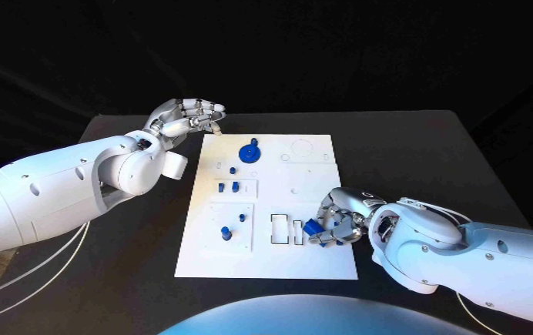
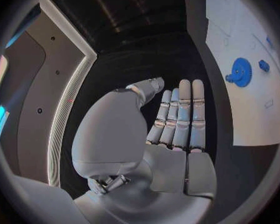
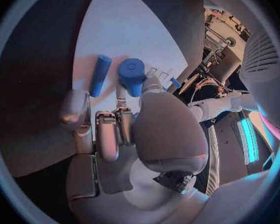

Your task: Assemble the parts on the task board

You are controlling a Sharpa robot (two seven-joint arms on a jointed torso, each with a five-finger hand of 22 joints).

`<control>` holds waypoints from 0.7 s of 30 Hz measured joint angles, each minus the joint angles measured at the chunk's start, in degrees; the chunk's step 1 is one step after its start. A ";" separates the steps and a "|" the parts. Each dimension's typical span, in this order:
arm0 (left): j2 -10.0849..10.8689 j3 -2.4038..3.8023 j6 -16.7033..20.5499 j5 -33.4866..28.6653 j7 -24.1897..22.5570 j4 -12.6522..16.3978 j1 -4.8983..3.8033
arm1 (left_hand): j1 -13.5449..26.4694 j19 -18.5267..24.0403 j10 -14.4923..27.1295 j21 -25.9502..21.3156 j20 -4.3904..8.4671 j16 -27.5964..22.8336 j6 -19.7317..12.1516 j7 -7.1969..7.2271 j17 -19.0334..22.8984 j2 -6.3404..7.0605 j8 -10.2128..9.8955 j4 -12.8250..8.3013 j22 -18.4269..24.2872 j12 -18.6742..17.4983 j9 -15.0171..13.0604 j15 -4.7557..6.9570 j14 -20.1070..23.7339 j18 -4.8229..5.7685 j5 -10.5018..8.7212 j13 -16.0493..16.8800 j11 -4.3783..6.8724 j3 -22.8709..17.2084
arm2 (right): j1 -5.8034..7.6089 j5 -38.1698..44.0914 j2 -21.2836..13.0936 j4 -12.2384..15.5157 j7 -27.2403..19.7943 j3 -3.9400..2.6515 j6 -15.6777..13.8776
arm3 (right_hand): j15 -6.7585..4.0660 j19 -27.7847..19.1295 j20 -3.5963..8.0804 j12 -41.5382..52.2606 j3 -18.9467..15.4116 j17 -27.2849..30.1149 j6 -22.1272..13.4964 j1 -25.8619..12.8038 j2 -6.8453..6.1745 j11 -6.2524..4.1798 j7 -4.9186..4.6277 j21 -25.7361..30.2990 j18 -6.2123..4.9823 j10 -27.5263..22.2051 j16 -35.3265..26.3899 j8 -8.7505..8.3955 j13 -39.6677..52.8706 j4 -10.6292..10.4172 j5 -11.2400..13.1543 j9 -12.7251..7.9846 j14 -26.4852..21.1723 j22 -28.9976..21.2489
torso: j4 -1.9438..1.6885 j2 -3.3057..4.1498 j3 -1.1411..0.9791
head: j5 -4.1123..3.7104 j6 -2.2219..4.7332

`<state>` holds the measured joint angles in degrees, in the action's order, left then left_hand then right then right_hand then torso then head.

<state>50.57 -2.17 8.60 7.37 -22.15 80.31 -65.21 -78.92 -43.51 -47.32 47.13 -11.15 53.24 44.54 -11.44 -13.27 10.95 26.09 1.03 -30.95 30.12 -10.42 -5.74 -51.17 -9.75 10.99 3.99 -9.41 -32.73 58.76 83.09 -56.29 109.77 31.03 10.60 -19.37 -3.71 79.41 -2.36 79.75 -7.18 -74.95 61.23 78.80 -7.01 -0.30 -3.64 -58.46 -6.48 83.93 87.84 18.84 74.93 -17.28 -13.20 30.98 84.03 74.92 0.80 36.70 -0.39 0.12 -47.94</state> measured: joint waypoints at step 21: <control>-0.13 -0.01 -0.38 0.04 0.47 -0.08 0.00 | 0.00 0.00 0.00 0.01 0.00 0.00 0.00 0.00 0.07 0.00 0.00 0.00 0.05 0.00 0.06 0.00 0.00 -0.01 0.00 0.01 0.00 0.00 | 0.23 -3.01 0.52 -1.62 -0.06 -0.02 -1.13 | 0.01 0.00 0.00 0.29 0.61 0.02 0.40 -1.70 0.30 0.00 -0.07 -0.22 -0.06 0.00 0.19 0.23 0.00 0.47 0.13 -0.01 0.00 -0.01 | -0.05 0.00 0.05 | -0.22 0.19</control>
<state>50.45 -2.18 8.22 7.41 -21.67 80.23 -65.21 -78.92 -43.51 -47.32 47.14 -11.15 53.24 44.54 -11.44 -13.19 10.95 26.09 1.03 -30.90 30.12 -10.37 -5.75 -51.17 -9.76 10.99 4.00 -9.41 -32.73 58.99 80.08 -55.78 108.16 30.97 10.58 -20.50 -3.70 79.41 -2.36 80.04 -6.57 -74.93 61.63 77.09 -6.71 -0.30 -3.71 -58.68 -6.54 83.93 88.03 19.06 74.93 -16.81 -13.07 30.97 84.03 74.91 0.75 36.70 -0.34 -0.10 -47.75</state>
